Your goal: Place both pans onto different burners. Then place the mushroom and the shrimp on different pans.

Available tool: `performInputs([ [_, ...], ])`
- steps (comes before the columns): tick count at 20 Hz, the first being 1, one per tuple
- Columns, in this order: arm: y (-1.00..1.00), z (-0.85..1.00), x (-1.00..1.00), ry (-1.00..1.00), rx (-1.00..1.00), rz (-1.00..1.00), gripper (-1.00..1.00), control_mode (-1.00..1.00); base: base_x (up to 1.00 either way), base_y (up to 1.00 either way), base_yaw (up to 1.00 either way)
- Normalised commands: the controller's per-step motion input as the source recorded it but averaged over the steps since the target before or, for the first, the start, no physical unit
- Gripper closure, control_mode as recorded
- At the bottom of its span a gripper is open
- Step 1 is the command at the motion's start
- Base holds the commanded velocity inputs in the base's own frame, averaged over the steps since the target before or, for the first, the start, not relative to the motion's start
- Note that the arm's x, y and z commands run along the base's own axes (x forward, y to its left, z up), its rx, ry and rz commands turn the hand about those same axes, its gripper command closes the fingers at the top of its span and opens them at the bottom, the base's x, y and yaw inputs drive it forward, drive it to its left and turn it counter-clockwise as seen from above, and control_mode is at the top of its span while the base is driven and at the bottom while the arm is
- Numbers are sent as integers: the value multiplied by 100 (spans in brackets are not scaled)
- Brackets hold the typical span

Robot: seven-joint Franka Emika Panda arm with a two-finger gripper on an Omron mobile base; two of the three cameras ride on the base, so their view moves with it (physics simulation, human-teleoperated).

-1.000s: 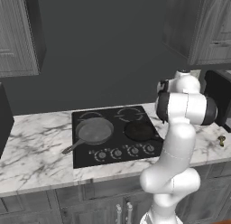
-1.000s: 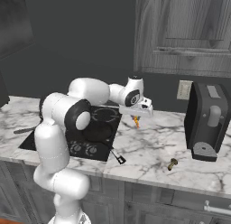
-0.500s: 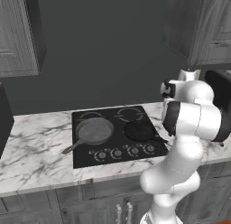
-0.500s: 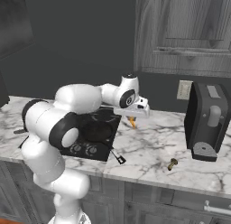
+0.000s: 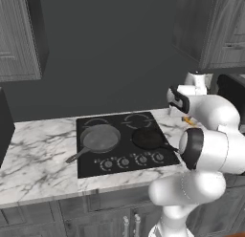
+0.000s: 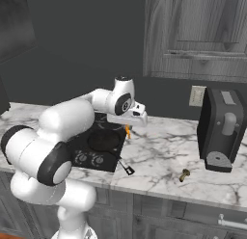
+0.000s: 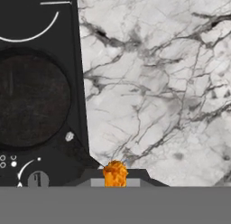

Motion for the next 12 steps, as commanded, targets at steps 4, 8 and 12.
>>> performInputs([
  [4,74,4,-45,0,0,0,100,-100,0,0,0],
  [8,54,16,-17,0,0,0,100,-100,0,0,0],
  [12,37,19,-1,0,0,0,100,-100,0,0,0],
])
